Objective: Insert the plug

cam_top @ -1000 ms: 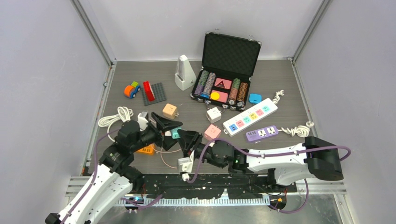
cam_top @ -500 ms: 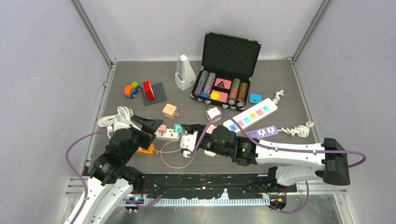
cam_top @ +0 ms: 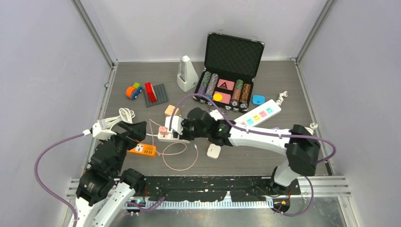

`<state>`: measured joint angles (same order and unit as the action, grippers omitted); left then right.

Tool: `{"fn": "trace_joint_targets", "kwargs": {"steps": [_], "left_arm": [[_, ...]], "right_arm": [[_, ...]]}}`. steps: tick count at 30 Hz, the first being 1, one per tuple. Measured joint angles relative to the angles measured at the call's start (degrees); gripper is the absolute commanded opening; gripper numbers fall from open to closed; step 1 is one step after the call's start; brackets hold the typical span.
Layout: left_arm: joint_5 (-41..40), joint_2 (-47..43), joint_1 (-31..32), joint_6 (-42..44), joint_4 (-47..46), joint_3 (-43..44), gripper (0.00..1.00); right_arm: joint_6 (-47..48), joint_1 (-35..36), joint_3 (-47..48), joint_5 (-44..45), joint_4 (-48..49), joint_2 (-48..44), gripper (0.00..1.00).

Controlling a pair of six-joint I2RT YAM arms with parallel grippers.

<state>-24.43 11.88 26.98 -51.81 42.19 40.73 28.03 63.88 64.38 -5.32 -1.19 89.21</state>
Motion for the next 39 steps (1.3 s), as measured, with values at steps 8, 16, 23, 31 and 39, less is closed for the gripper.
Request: {"fn": "trace_joint_targets", "kwargs": {"steps": [8, 16, 23, 31, 39], "left_arm": [[-0.79, -0.44, 0.0, 7.65, 0.09, 1.05, 1.0], [-2.95, -3.15, 0.0, 8.33, 0.09, -1.84, 1.0], [-4.15, -4.17, 0.0, 8.48, 0.11, -2.71, 1.0], [-4.85, -4.2, 0.0, 8.66, 0.09, -2.71, 1.0], [-5.01, -4.2, 0.0, 8.74, 0.11, -2.97, 1.0]], "right_arm": [[1.73, -2.23, 4.63, -5.22, -3.52, 9.29, 0.06], [3.67, -3.61, 4.94, -6.43, 0.59, 14.4, 0.05], [4.42, -4.46, 5.14, -7.08, 5.16, 17.68, 0.05], [4.37, -5.2, 5.49, -8.24, 6.67, 18.56, 0.06], [3.93, -5.86, 6.4, -10.67, 4.39, 18.56, 0.05]]}}
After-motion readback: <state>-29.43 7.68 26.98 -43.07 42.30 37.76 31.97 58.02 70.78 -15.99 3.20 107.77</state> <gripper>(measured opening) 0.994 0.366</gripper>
